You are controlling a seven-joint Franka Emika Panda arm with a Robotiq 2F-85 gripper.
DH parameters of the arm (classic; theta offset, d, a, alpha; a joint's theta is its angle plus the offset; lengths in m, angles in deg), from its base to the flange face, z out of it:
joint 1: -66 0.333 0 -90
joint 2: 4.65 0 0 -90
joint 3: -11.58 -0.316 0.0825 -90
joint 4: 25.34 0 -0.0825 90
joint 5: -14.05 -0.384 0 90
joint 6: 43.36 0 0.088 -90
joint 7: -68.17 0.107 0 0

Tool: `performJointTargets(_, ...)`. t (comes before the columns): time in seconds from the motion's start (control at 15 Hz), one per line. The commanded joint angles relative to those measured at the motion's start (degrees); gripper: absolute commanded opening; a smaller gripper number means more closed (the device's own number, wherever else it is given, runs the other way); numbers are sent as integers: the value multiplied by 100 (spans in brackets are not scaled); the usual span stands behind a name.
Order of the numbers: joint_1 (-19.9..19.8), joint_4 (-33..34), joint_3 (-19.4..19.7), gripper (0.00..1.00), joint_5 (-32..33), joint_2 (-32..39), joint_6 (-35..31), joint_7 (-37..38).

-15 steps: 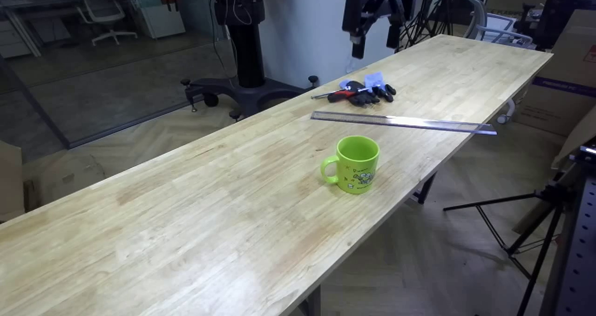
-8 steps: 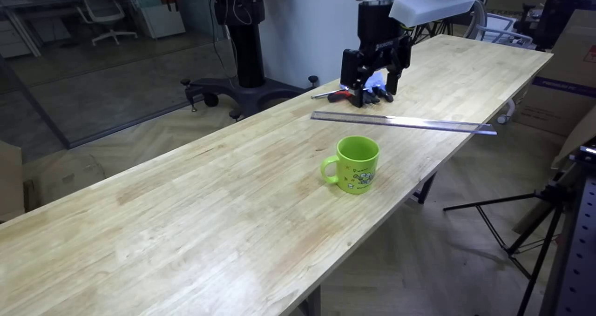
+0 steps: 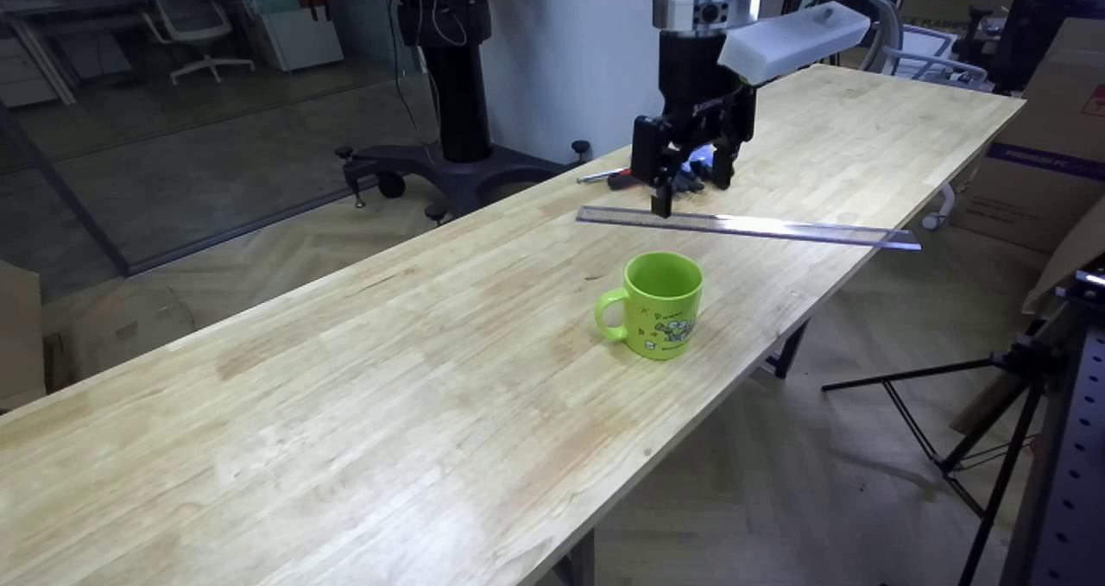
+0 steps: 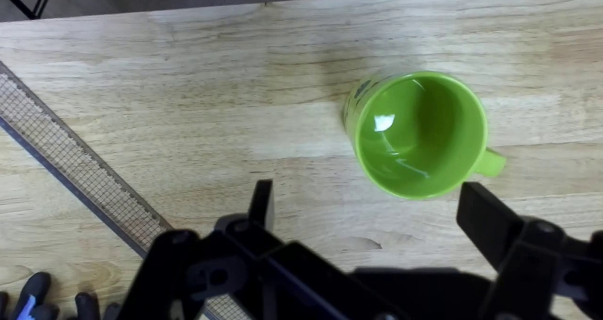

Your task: Move the mug backward

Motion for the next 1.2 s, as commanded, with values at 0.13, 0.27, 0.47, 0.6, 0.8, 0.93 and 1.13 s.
performJointTargets(0.13, 144, -133, 80, 100, 222, 510, -673, 219)
performJointTargets(0.27, 152, -143, 89, 100, 209, 688, -884, 163)
performJointTargets(0.47, 142, -122, 91, 100, 164, 908, -1096, 96)
performJointTargets(0.6, 133, -91, 96, 95, 142, 1035, -1165, 74)
performJointTargets(0.8, 112, -20, 79, 60, 125, 1200, -1192, -4)
performJointTargets(0.93, 108, 16, 71, 45, 121, 1272, -1201, -29)
performJointTargets(1.13, 112, 19, 51, 25, 117, 1320, -1253, -68)
